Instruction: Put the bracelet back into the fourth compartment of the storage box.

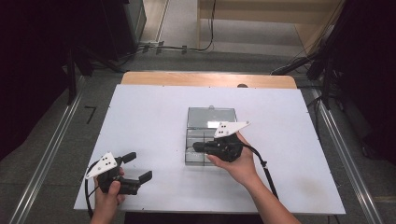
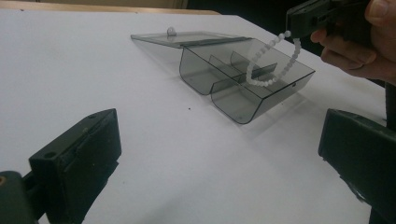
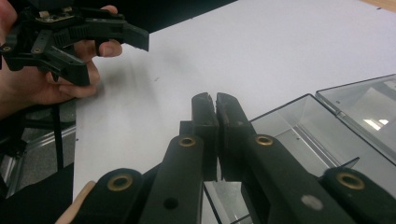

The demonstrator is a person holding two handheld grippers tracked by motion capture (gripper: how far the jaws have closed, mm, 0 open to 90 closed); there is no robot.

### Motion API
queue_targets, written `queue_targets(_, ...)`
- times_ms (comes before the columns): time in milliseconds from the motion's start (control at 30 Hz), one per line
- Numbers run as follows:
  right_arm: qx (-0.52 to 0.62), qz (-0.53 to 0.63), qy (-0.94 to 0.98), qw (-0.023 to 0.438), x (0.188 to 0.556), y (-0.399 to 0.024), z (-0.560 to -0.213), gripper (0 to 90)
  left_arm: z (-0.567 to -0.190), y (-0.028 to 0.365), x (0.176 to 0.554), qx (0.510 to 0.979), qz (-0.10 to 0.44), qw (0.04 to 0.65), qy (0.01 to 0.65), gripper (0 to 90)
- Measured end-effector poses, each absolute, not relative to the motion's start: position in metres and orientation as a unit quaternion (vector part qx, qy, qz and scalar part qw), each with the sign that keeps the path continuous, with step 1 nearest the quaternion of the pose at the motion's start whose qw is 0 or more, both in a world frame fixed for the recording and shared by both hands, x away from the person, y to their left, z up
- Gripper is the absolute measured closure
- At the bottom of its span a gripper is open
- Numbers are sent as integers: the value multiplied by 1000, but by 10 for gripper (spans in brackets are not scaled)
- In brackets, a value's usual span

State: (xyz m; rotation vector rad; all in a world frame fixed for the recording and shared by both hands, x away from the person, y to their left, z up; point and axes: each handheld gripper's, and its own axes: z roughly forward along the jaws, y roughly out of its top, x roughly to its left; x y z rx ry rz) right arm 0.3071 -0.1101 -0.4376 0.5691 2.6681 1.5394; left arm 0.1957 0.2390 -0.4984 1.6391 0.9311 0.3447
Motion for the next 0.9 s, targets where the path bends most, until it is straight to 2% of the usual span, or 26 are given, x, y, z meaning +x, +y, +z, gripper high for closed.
queue_targets(600,206,485,850,-7,308,-110,-456,855,-499,238,196,700,145,575,397,0)
queue_targets(900,220,472,854,2,309,-110,-462,855,-499,238,196,701,145,574,397,0)
